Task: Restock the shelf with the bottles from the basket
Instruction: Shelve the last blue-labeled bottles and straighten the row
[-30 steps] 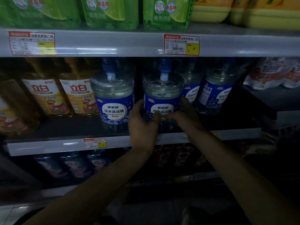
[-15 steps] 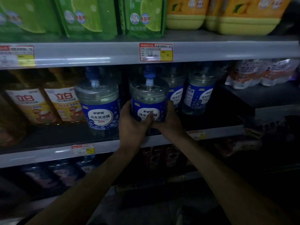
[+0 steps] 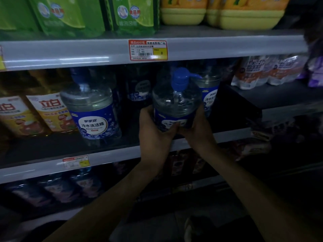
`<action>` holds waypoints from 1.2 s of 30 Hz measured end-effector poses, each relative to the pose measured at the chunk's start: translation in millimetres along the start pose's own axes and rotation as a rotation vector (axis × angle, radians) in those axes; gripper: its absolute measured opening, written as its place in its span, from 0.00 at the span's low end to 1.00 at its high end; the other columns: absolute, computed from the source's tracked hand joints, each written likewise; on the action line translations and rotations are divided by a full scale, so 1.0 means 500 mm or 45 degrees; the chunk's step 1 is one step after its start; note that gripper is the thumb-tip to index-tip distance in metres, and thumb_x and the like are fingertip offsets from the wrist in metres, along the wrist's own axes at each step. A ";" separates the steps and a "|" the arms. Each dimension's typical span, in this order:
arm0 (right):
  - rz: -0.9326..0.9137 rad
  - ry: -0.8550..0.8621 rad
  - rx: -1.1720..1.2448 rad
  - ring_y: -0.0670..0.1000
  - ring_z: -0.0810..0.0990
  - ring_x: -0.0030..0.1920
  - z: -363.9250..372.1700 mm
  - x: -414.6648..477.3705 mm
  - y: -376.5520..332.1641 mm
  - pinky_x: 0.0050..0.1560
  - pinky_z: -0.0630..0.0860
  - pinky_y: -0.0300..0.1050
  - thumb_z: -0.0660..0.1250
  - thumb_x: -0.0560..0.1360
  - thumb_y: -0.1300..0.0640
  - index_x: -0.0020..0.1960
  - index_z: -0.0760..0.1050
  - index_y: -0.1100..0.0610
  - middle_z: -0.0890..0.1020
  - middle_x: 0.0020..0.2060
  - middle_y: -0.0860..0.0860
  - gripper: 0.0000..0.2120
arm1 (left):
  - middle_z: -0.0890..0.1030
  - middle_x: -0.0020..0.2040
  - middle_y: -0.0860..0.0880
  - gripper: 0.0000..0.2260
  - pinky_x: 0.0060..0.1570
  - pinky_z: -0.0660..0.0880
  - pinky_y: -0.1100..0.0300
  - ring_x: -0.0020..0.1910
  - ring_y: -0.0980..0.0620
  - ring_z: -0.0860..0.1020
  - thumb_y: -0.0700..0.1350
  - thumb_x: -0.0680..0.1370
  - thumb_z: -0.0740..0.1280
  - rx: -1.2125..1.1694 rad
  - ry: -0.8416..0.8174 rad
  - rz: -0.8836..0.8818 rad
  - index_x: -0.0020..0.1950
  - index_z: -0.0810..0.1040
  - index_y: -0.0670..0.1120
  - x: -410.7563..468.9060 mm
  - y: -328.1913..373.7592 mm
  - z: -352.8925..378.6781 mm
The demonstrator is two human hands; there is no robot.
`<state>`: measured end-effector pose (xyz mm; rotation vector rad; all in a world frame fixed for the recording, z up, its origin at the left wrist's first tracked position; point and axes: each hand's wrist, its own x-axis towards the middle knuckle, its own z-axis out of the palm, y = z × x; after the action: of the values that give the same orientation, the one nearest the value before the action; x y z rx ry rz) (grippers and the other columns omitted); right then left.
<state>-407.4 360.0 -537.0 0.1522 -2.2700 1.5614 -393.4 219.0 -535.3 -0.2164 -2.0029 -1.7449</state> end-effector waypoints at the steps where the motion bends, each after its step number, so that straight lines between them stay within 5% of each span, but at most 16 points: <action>1: -0.001 -0.011 -0.015 0.44 0.74 0.68 -0.016 0.002 0.005 0.67 0.74 0.42 0.82 0.68 0.60 0.75 0.53 0.40 0.73 0.71 0.45 0.49 | 0.78 0.64 0.52 0.32 0.62 0.80 0.55 0.63 0.58 0.79 0.44 0.70 0.83 -0.023 0.008 -0.011 0.69 0.71 0.46 -0.003 0.003 0.014; 5: 0.010 -0.010 -0.071 0.25 0.73 0.58 -0.066 0.006 0.027 0.54 0.72 0.24 0.83 0.67 0.60 0.73 0.53 0.37 0.73 0.61 0.31 0.50 | 0.80 0.62 0.50 0.30 0.60 0.80 0.54 0.61 0.57 0.80 0.42 0.70 0.83 -0.081 0.021 -0.057 0.67 0.73 0.44 -0.017 0.002 0.068; 9: 0.011 0.021 -0.050 0.23 0.73 0.56 -0.100 0.010 0.041 0.51 0.71 0.22 0.83 0.65 0.63 0.72 0.56 0.39 0.73 0.58 0.27 0.50 | 0.80 0.63 0.49 0.31 0.62 0.80 0.51 0.62 0.54 0.80 0.41 0.69 0.83 -0.098 0.035 -0.087 0.68 0.74 0.44 -0.017 0.003 0.108; 16: 0.113 0.007 0.036 0.29 0.77 0.57 -0.128 0.030 0.060 0.55 0.76 0.31 0.83 0.64 0.62 0.74 0.61 0.45 0.76 0.58 0.34 0.47 | 0.81 0.65 0.50 0.31 0.63 0.80 0.54 0.64 0.56 0.80 0.42 0.70 0.82 -0.093 -0.001 -0.117 0.70 0.75 0.45 0.007 0.012 0.146; 19: 0.143 0.028 0.071 0.37 0.78 0.60 -0.127 0.036 0.064 0.59 0.79 0.39 0.83 0.64 0.64 0.79 0.60 0.49 0.76 0.60 0.35 0.50 | 0.81 0.62 0.54 0.28 0.59 0.79 0.64 0.59 0.60 0.80 0.41 0.72 0.81 -0.097 -0.006 -0.128 0.69 0.76 0.46 0.020 0.014 0.150; 25: 0.133 0.054 0.039 0.39 0.80 0.61 -0.114 0.042 0.075 0.61 0.81 0.50 0.83 0.66 0.61 0.69 0.63 0.34 0.79 0.61 0.36 0.44 | 0.79 0.56 0.60 0.23 0.48 0.74 0.78 0.49 0.78 0.76 0.37 0.75 0.78 -0.051 -0.021 -0.122 0.69 0.78 0.44 0.029 -0.007 0.140; 30: 0.176 0.079 0.031 0.33 0.79 0.57 -0.111 0.035 0.062 0.58 0.80 0.41 0.83 0.66 0.58 0.74 0.63 0.41 0.78 0.59 0.33 0.44 | 0.79 0.56 0.59 0.23 0.49 0.75 0.77 0.51 0.77 0.76 0.36 0.75 0.77 0.012 -0.088 -0.083 0.67 0.77 0.46 0.030 -0.005 0.127; 33: 0.194 0.083 -0.030 0.41 0.80 0.61 -0.114 0.027 0.044 0.59 0.81 0.45 0.84 0.63 0.52 0.76 0.64 0.44 0.80 0.64 0.41 0.48 | 0.82 0.61 0.52 0.23 0.50 0.75 0.76 0.55 0.66 0.79 0.38 0.75 0.78 0.063 -0.149 -0.099 0.68 0.77 0.42 0.028 -0.003 0.104; 36: 0.197 0.118 -0.160 0.42 0.79 0.58 -0.112 0.001 0.014 0.50 0.75 0.31 0.82 0.67 0.51 0.76 0.63 0.46 0.79 0.62 0.43 0.44 | 0.83 0.62 0.50 0.21 0.55 0.79 0.70 0.59 0.57 0.80 0.39 0.76 0.77 0.055 -0.213 -0.137 0.68 0.78 0.43 0.018 -0.003 0.072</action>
<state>-396.1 414.1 -525.4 -0.1301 -2.3461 1.4605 -410.7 251.9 -535.6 -0.2520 -2.2062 -1.7990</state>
